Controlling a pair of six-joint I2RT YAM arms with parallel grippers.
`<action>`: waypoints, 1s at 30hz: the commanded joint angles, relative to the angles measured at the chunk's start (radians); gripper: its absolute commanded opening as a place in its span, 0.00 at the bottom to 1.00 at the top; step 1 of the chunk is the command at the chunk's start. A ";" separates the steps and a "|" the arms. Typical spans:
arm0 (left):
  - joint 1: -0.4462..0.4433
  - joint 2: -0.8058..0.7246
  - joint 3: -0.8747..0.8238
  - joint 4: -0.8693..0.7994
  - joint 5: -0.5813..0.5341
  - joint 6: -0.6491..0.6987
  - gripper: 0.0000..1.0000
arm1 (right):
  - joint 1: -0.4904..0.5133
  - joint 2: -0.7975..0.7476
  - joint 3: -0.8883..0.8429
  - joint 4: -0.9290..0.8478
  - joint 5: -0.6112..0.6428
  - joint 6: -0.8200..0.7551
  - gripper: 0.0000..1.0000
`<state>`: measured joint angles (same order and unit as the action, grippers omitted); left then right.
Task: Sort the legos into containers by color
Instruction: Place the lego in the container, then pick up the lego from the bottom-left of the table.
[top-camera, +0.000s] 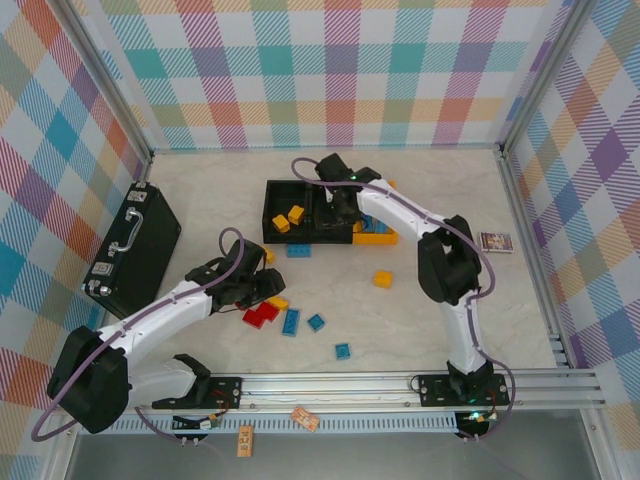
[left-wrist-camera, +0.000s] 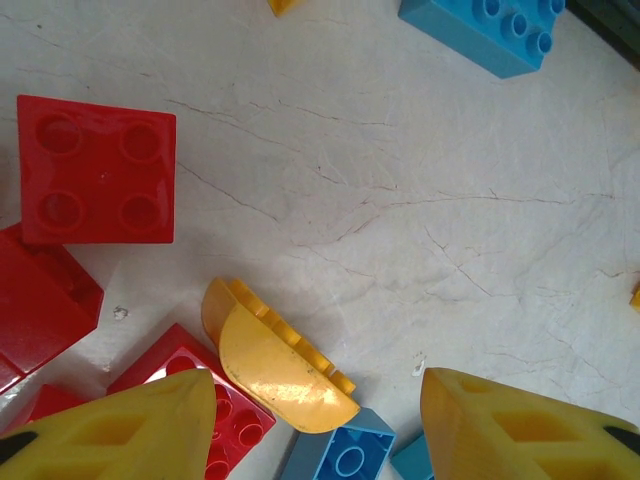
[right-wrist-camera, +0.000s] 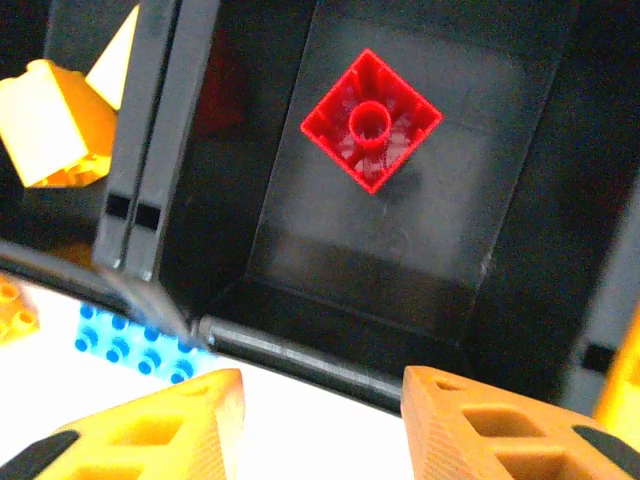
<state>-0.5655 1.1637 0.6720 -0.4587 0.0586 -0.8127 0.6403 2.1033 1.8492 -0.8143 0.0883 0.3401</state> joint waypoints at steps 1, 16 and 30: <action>-0.014 -0.028 0.007 -0.033 -0.020 -0.011 0.56 | -0.002 -0.102 -0.058 0.028 -0.019 0.017 0.46; -0.017 -0.110 0.021 -0.311 -0.230 -0.097 0.59 | 0.059 -0.389 -0.421 0.152 -0.129 0.033 0.49; 0.000 0.036 -0.003 -0.170 -0.320 -0.113 0.72 | 0.081 -0.505 -0.580 0.181 -0.154 0.089 0.49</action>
<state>-0.5686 1.1683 0.6720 -0.6720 -0.2379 -0.9241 0.7166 1.6310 1.2789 -0.6548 -0.0490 0.4072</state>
